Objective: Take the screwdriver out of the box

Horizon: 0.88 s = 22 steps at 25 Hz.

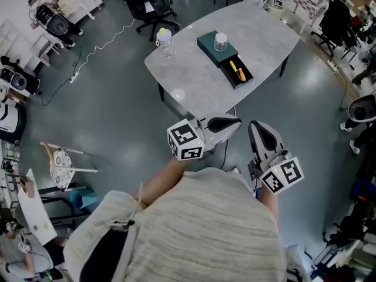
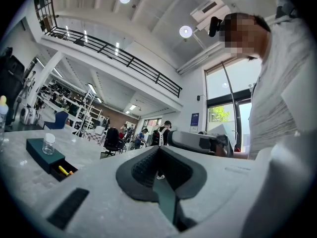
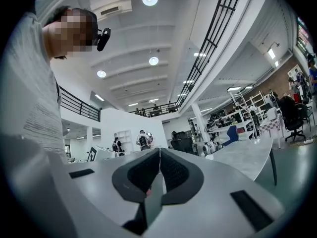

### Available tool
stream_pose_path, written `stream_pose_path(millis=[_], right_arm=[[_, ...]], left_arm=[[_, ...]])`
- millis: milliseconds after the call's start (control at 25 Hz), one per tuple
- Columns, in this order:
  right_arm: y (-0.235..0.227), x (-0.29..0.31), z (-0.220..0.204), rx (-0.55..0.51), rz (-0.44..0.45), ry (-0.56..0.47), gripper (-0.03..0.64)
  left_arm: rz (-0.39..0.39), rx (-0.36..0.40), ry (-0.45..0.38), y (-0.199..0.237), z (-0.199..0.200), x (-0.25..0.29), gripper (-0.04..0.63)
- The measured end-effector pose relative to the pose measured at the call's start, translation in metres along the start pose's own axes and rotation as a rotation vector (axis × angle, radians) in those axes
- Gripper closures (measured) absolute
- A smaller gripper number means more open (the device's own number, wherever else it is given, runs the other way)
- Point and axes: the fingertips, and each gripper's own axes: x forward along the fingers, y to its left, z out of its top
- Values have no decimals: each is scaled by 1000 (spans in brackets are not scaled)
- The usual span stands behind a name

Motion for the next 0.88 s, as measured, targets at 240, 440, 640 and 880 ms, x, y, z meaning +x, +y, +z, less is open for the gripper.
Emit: stream_pose_path(millis=[240,440,640,880], right_arm=[[-40,-11,18,-26,79,39,604],[-77,-31,31,-37,129,70,604],[-103,-49,36,-39,172,88,604],[-117,-52,35,-16,202,93,604]], left_arm=[[58,-4,-48,10,6,47,578],[96,-13,-80,7,3,92,578],[133,-12,-89,2,-5,124,578],[173,-14,-77,4,-11,137,578]])
